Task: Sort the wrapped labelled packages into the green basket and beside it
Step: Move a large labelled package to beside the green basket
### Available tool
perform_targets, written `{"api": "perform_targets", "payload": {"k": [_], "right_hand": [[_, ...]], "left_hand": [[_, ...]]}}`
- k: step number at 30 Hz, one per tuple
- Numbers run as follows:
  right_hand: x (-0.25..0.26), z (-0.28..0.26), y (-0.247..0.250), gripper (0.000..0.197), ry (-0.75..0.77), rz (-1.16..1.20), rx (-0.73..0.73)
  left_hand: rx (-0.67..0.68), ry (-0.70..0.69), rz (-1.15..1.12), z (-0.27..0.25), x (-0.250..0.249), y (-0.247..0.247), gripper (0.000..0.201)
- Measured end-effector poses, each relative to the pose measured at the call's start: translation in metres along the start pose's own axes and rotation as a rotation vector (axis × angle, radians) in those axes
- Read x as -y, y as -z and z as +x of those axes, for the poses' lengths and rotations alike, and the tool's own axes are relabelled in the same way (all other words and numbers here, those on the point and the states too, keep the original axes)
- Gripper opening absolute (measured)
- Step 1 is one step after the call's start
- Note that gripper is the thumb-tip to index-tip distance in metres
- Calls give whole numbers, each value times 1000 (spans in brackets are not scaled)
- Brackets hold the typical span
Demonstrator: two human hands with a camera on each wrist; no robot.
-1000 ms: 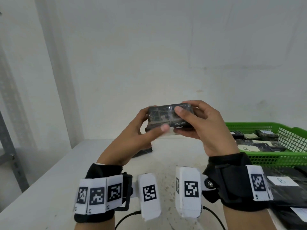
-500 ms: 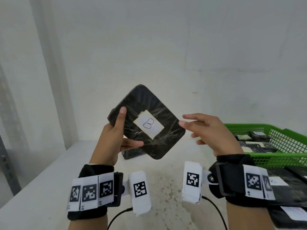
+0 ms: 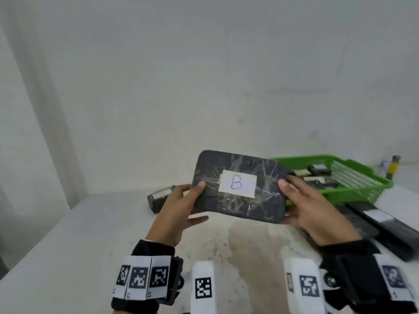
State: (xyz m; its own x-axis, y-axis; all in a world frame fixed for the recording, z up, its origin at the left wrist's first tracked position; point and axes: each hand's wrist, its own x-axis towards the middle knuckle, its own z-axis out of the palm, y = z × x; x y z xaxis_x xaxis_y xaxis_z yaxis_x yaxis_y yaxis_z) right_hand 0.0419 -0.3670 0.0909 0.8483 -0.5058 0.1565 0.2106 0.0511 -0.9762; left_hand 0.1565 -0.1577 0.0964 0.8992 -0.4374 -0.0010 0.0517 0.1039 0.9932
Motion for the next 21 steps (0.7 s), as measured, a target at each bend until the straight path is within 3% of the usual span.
{"api": "perform_targets", "payload": {"k": [2,5,7,13,21], "right_hand": [[1,-15,26,24,-69,-102,-25],[-1,-35,66,24,-191,-262,-61],[-4,-50,92,23,-245,-365,-159],[-15,-91,166,24,-287,-565,-302],[-29,-113,228,21,-302,-681,-374]], "left_hand": [[6,-15,42,-13,15,-9,37],[112,32,163,-35,36,-36,28],[200,74,259,-47,49,-56,27],[457,158,402,-67,73,-113,15],[598,209,518,-74,101,-175,23]]}}
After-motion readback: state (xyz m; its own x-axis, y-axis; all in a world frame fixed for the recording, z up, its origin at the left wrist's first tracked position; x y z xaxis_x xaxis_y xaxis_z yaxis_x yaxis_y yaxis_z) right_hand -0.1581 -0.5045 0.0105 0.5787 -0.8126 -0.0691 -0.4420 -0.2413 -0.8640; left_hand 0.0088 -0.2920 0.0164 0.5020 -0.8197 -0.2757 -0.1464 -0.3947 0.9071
